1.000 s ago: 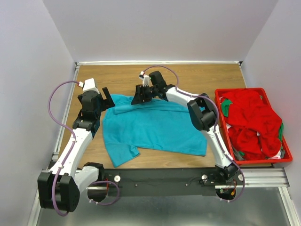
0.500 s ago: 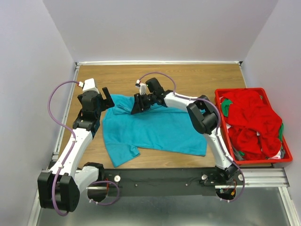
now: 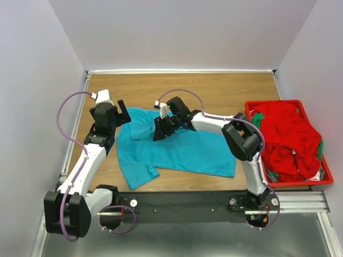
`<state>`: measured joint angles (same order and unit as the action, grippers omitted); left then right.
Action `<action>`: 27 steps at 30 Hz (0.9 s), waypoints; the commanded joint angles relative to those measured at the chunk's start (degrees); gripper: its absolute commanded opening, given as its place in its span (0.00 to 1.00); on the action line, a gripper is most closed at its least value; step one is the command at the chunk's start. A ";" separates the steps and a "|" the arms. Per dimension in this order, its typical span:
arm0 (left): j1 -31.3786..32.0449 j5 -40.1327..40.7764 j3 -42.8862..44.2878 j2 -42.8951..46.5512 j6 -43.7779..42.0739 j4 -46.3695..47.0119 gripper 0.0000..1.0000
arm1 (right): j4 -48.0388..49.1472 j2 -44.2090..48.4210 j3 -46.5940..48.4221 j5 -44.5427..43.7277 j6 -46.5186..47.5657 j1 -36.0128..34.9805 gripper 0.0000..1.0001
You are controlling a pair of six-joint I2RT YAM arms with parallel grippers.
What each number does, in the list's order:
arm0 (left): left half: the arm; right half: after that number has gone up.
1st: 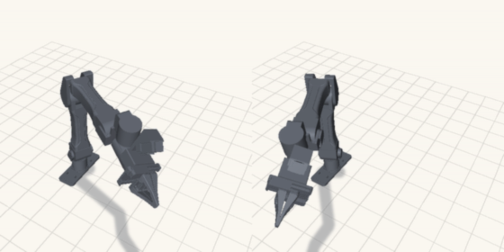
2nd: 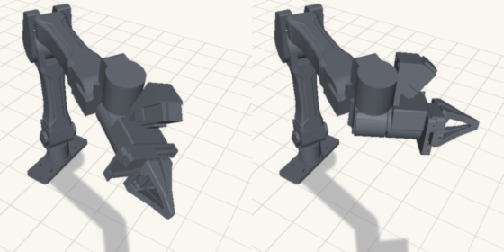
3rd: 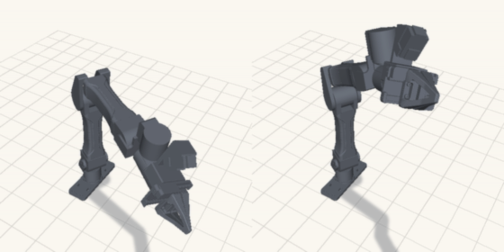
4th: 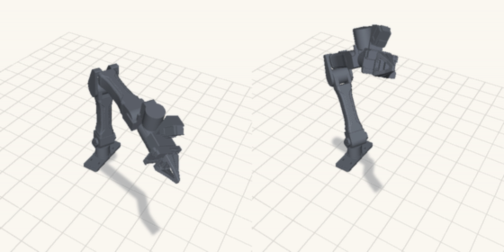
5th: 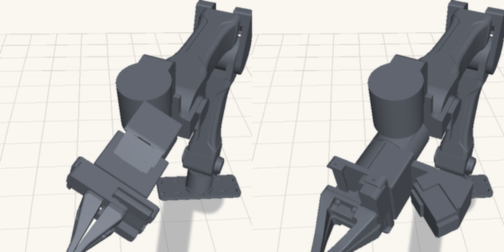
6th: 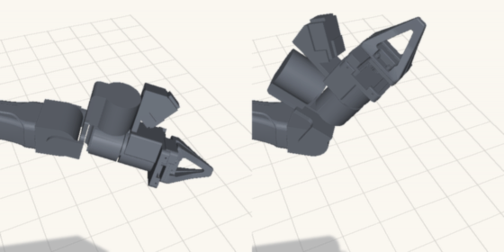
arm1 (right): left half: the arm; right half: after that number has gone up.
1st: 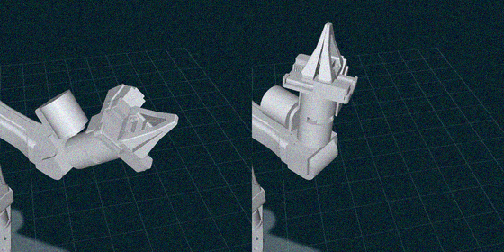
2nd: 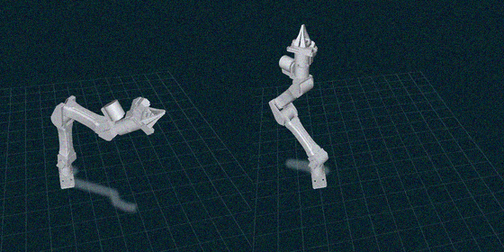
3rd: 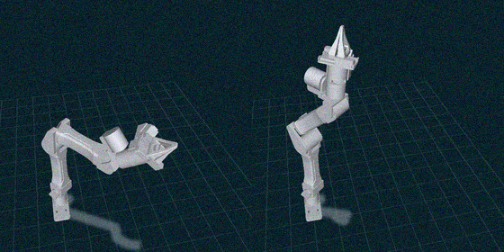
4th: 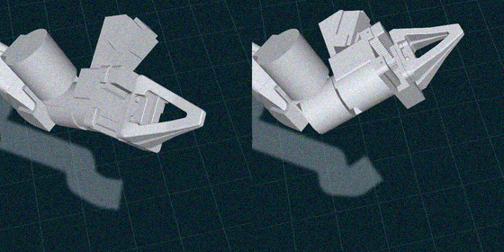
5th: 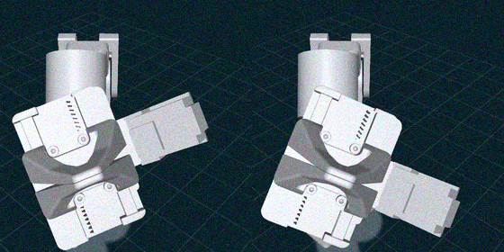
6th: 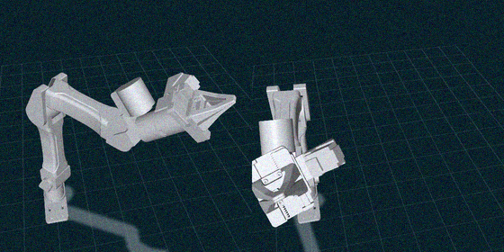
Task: Fold and stack the t-shirts
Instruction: Fold the tshirt
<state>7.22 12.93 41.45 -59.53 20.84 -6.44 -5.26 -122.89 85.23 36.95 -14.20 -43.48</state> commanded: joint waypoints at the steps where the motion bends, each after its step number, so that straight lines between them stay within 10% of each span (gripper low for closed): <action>1: -0.28 -0.80 0.82 -1.03 -0.10 0.29 0.97 | -0.46 5.28 -4.36 -11.96 2.07 0.15 0.51; 8: -0.19 -5.98 0.39 -5.15 4.47 -4.46 0.93 | -1.33 18.81 -15.78 -29.12 1.89 6.21 0.50; 27: -0.28 -15.65 -8.22 -14.65 17.21 4.23 0.77 | -1.60 36.32 -31.26 -35.19 2.33 16.77 0.51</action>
<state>7.22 0.71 34.63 -73.06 35.27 -7.35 -6.55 -88.71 55.53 3.60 -12.40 -27.24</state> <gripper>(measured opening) 0.774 0.507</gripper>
